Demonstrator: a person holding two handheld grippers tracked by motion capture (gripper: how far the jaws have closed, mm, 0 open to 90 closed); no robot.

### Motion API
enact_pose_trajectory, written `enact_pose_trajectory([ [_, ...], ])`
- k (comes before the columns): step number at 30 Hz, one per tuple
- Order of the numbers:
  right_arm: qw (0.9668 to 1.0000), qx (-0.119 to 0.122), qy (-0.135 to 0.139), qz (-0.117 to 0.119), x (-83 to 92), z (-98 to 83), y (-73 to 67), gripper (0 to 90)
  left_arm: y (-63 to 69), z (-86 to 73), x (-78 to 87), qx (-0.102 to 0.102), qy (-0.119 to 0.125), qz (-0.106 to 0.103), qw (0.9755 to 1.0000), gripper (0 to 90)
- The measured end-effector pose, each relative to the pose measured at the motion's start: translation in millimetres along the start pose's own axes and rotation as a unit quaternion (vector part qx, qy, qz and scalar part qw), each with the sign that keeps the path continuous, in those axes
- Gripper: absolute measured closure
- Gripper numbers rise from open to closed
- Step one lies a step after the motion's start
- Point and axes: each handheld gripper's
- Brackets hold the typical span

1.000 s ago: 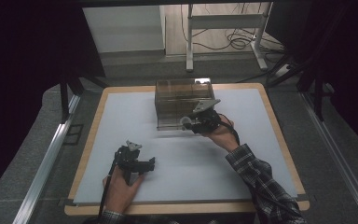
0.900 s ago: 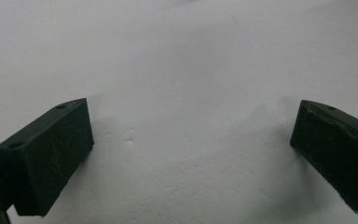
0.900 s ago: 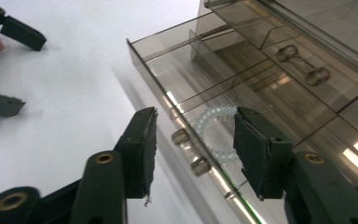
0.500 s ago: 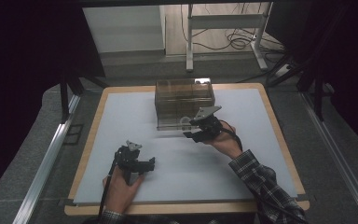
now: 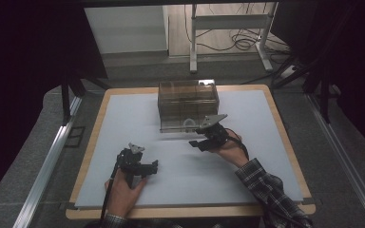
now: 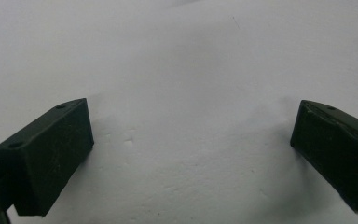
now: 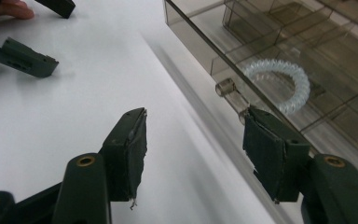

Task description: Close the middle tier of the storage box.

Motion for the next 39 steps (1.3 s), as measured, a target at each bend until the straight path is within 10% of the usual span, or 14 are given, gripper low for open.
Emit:
enact_pose_trajectory([
  [39,0.9998,-0.015,-0.014,0.003,-28.1,-6.9,8.8,38.7,0.0,0.0,0.0,0.000,0.000,0.000,1.0000,0.0],
])
Point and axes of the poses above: each handheld gripper's, and its own axes: x roughly backward along the jaws, z roughly out of its top, y roughly to its right, and after that the axes turned 3 degrees about -y, right-handed
